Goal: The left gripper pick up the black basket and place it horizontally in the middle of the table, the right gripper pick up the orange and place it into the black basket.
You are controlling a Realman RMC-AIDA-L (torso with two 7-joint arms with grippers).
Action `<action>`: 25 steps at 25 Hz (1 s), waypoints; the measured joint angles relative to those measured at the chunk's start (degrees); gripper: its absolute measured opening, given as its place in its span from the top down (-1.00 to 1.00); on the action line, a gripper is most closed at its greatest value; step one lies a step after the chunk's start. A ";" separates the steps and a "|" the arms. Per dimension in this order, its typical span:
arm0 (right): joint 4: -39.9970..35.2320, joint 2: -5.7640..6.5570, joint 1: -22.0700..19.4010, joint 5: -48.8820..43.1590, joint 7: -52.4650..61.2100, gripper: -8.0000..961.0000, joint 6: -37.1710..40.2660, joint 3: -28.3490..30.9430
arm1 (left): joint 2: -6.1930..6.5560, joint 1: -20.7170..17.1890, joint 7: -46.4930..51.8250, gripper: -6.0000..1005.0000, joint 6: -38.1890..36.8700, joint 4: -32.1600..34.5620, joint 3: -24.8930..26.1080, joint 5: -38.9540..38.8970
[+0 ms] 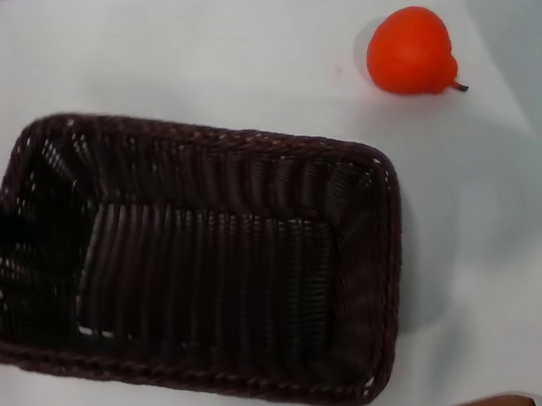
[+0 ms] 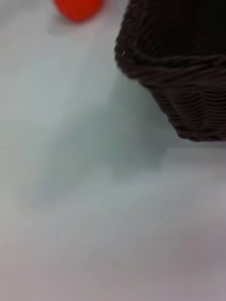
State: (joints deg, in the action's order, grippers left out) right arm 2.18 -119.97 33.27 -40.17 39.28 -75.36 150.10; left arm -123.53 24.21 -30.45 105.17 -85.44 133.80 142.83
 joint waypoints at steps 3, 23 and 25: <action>0.01 0.00 -0.01 0.00 0.00 -0.78 0.00 0.27 | -0.19 0.08 0.49 0.65 -0.06 0.13 2.66 -2.36; 0.11 0.00 0.48 0.00 0.07 -0.78 0.04 0.96 | -0.85 -0.40 5.57 0.60 -18.32 13.73 2.22 -11.22; 0.11 -0.03 0.51 0.00 0.08 -0.78 0.38 1.01 | -0.85 -0.40 5.69 0.59 -19.68 14.67 2.19 -11.27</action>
State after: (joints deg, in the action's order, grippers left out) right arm 2.29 -120.00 33.78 -40.17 39.36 -74.98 151.11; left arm -124.38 23.81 -24.76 85.49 -70.77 135.99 131.56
